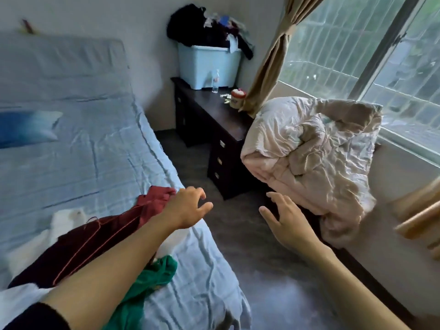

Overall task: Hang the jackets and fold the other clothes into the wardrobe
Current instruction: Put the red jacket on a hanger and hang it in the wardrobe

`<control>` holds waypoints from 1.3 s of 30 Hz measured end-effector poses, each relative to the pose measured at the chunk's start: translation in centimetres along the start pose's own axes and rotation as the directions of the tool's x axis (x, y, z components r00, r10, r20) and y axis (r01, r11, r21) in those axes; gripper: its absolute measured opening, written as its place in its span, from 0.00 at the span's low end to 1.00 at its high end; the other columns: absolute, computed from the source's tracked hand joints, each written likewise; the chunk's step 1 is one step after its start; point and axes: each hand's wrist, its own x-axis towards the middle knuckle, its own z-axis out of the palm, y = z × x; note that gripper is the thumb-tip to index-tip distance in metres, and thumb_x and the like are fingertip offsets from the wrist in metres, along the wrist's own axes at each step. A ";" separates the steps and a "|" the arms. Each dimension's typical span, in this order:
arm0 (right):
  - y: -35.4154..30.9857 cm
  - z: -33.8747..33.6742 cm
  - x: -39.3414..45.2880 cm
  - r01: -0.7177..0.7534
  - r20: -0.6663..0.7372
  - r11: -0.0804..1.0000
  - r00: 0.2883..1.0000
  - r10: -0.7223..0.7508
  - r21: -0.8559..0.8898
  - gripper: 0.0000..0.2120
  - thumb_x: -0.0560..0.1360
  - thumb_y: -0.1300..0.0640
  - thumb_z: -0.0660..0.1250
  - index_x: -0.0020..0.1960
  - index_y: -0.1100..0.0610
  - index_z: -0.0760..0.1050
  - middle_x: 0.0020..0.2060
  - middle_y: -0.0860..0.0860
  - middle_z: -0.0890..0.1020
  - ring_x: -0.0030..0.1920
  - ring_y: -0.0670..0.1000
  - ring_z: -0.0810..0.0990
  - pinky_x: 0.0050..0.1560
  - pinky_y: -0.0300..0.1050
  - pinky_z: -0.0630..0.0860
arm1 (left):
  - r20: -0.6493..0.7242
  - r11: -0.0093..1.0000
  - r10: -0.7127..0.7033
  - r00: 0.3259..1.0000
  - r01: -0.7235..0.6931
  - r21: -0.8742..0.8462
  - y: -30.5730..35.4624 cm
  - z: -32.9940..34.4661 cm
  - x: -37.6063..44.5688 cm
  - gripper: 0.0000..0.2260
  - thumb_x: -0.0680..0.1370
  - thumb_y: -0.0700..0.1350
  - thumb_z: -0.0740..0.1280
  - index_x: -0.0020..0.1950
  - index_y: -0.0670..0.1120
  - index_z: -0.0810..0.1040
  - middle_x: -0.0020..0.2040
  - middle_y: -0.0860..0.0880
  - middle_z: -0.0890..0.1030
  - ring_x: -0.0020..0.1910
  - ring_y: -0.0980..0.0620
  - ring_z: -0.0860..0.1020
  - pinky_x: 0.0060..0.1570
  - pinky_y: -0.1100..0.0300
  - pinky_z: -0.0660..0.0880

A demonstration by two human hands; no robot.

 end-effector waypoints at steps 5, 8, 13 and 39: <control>2.7 1.4 6.0 0.184 0.115 0.979 0.974 -0.194 0.089 0.26 0.80 0.39 0.58 0.73 0.50 0.64 0.67 0.52 0.72 0.67 0.54 0.71 0.63 0.53 0.73 | -0.063 0.961 -0.273 0.960 0.275 0.025 0.8 0.4 -0.8 0.14 0.77 0.62 0.62 0.51 0.51 0.74 0.55 0.48 0.78 0.55 0.46 0.76 0.56 0.49 0.75; 2.9 1.8 8.8 0.295 0.171 0.946 0.933 -0.315 0.133 0.26 0.80 0.39 0.58 0.73 0.51 0.65 0.65 0.52 0.73 0.66 0.55 0.72 0.63 0.53 0.72 | -0.072 0.920 -0.385 0.920 0.389 0.050 2.2 0.0 -2.2 0.16 0.78 0.62 0.62 0.56 0.51 0.75 0.56 0.50 0.77 0.57 0.47 0.75 0.58 0.48 0.74; -0.6 3.7 11.4 0.453 0.234 0.866 0.837 -0.495 0.213 0.25 0.79 0.39 0.59 0.72 0.51 0.65 0.65 0.52 0.74 0.65 0.54 0.73 0.63 0.53 0.73 | -0.166 0.828 -0.550 0.819 0.560 0.019 1.3 -0.8 -7.1 0.18 0.78 0.62 0.61 0.59 0.52 0.75 0.61 0.51 0.77 0.61 0.48 0.74 0.60 0.49 0.72; -17.6 19.4 17.2 0.634 0.468 0.720 0.565 -0.680 0.281 0.26 0.77 0.34 0.51 0.66 0.48 0.70 0.60 0.49 0.77 0.62 0.51 0.73 0.63 0.51 0.71 | -0.165 0.599 -0.801 0.575 0.766 -0.234 -19.4 0.1 -12.3 0.18 0.78 0.62 0.63 0.63 0.52 0.74 0.61 0.52 0.75 0.58 0.50 0.74 0.58 0.49 0.74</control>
